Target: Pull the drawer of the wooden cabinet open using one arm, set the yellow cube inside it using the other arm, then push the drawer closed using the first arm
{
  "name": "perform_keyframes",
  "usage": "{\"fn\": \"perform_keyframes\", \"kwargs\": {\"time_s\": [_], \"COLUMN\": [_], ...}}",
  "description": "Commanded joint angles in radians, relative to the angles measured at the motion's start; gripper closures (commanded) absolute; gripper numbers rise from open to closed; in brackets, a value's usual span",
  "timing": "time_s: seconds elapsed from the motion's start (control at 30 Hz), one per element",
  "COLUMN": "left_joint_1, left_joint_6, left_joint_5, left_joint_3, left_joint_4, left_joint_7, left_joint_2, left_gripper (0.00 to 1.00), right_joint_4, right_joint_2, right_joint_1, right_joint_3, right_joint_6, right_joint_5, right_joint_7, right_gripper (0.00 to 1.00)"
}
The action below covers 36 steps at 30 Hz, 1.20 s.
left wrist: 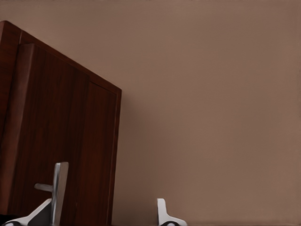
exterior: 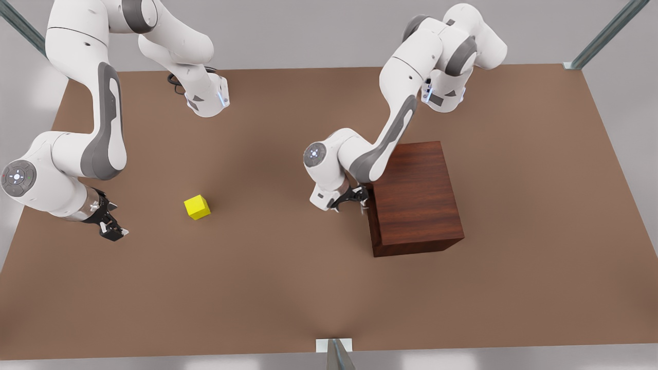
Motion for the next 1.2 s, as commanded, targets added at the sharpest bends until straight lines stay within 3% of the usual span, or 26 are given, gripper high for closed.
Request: {"fn": "perform_keyframes", "kwargs": {"time_s": [0.0,0.8,0.9,0.97,1.03,1.1,1.13,1.17], "left_joint_1": [-0.012,-0.064,-0.064,-0.053,0.063,0.467,0.639,0.700], "left_joint_6": [0.008,0.017,-0.051,-0.196,-0.379,-0.523,-0.509,-0.294], "left_joint_5": [0.001,0.001,-0.001,0.001,-0.070,-0.244,-0.332,-0.358], "left_joint_3": [-0.001,-0.073,-0.094,-0.094,-0.096,-0.091,-0.093,-0.088], "left_joint_4": [0.015,0.148,0.198,0.221,0.218,0.201,0.132,-0.153], "left_joint_7": [-0.111,-0.194,-0.194,-0.148,0.080,0.710,0.876,0.909], "left_joint_2": [0.012,0.054,0.045,-0.020,-0.171,-0.307,-0.331,-0.487], "left_gripper": [0.00,0.00,0.00,0.00,0.00,0.00,0.00,0.00], "right_joint_4": [0.000,0.000,0.000,0.000,0.000,-0.009,-0.026,-0.049], "right_joint_2": [-0.001,-0.001,-0.001,-0.001,0.005,0.054,0.053,0.050], "right_joint_1": [0.000,0.000,0.000,0.000,0.011,0.106,0.111,0.112], "right_joint_3": [0.000,0.000,0.000,0.000,0.002,0.003,0.003,0.005], "right_joint_6": [0.000,0.000,0.000,0.000,0.000,0.028,0.034,0.063], "right_joint_5": [0.000,0.000,-0.001,-0.001,0.000,0.006,0.015,0.029], "right_joint_7": [0.056,0.059,0.059,0.059,0.059,0.106,0.108,0.107], "right_gripper": [0.00,0.00,0.00,0.00,0.00,0.00,0.00,0.00]}}
